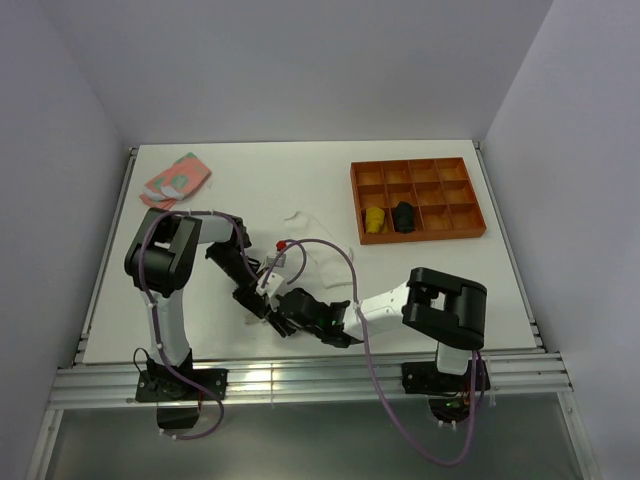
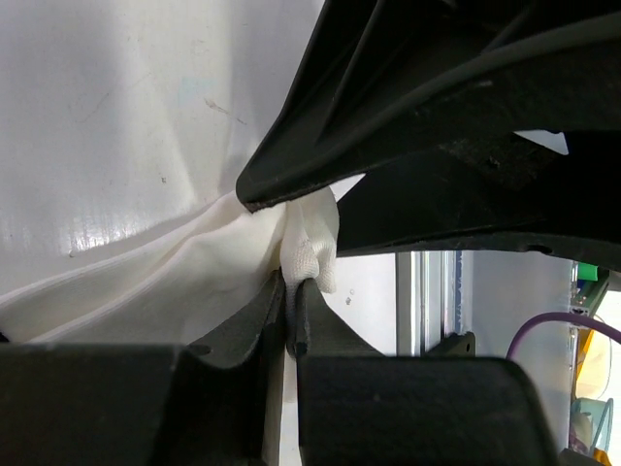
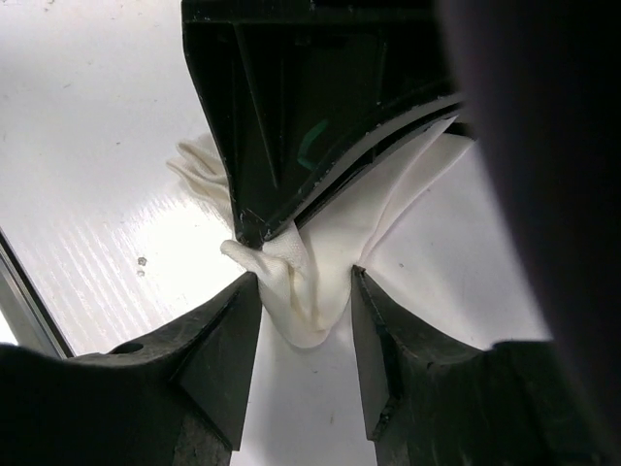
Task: Roll the socks
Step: Roll the sock at the center of the board.
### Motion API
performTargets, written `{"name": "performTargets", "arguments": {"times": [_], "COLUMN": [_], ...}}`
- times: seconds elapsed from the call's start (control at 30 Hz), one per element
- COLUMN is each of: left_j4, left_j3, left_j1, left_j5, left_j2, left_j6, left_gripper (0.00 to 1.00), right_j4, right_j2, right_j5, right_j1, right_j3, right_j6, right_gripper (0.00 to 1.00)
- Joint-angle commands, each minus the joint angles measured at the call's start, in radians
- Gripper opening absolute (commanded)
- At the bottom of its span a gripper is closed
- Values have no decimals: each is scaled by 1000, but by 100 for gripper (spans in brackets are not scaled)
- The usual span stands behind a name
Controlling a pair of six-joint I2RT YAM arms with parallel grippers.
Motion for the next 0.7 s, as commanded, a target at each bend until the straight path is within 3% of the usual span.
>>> {"name": "performTargets", "arguments": {"times": [0.0, 0.27, 0.67], "left_j4": [-41, -41, 49], "left_j3": [26, 32, 13], "left_j1": [-2, -4, -5], "left_j5": [12, 12, 32], "left_j2": [7, 3, -58], "left_j6": [49, 41, -62], "left_gripper": [0, 0, 1], "right_j4": [66, 78, 100], "right_j2": [19, 41, 36], "right_j5": [12, -8, 6], "right_j1": [5, 3, -7], "right_j3": [33, 43, -3], "right_j6": [-4, 19, 105], "right_gripper": [48, 40, 9]}}
